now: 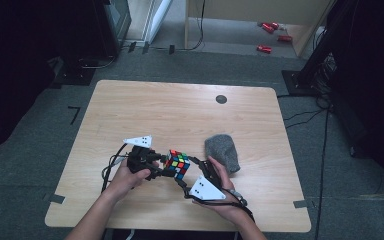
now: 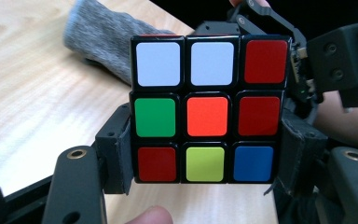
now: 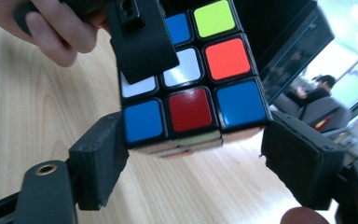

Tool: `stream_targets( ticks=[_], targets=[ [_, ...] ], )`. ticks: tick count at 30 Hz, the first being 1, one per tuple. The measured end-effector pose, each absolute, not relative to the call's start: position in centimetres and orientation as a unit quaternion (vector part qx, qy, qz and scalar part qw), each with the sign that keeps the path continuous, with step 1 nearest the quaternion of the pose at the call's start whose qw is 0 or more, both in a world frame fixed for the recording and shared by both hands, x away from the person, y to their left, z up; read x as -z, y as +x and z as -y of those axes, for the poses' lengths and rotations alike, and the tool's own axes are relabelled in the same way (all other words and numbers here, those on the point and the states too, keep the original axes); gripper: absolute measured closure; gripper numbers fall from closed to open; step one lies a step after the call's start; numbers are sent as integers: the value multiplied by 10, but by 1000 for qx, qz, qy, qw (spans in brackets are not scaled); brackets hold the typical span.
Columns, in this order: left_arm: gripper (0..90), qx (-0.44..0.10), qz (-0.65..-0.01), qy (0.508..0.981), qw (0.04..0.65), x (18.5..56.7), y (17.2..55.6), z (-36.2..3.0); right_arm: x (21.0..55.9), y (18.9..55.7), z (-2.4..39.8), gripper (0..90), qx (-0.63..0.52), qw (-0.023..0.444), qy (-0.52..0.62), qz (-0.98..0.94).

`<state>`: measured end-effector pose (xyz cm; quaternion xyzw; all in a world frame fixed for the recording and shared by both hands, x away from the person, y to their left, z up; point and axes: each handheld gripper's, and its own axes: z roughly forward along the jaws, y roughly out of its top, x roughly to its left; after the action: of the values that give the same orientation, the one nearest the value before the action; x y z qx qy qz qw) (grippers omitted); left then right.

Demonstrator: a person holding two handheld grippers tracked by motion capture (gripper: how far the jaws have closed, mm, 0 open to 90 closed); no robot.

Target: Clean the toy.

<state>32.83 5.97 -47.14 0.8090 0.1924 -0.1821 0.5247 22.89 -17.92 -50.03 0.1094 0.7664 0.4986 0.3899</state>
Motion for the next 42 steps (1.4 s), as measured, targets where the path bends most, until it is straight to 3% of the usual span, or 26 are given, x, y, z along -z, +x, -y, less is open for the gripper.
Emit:
stream_targets(
  ticks=[5,10,18,26,32,36,42],
  targets=[
    [339,197,-199,800,531,470,327,-58,499,225,179,323,-491,421,87,-758],
    [294,188,-190,800,537,468,325,-58,496,223,180,346,-496,401,83,-766],
    [210,89,-205,768,600,456,321,-75,493,234,200,347,-500,382,141,-764],
    [171,-67,-206,808,548,460,307,-66,479,243,229,347,-543,319,236,-740],
    [169,-217,-169,813,513,464,285,-49,463,242,231,346,-571,232,296,-729],
    [165,-250,-149,818,497,468,278,-40,456,240,228,346,-582,184,331,-720],
    [165,-279,-111,824,481,472,266,-28,453,237,217,346,-578,149,357,-719]
  ],
)
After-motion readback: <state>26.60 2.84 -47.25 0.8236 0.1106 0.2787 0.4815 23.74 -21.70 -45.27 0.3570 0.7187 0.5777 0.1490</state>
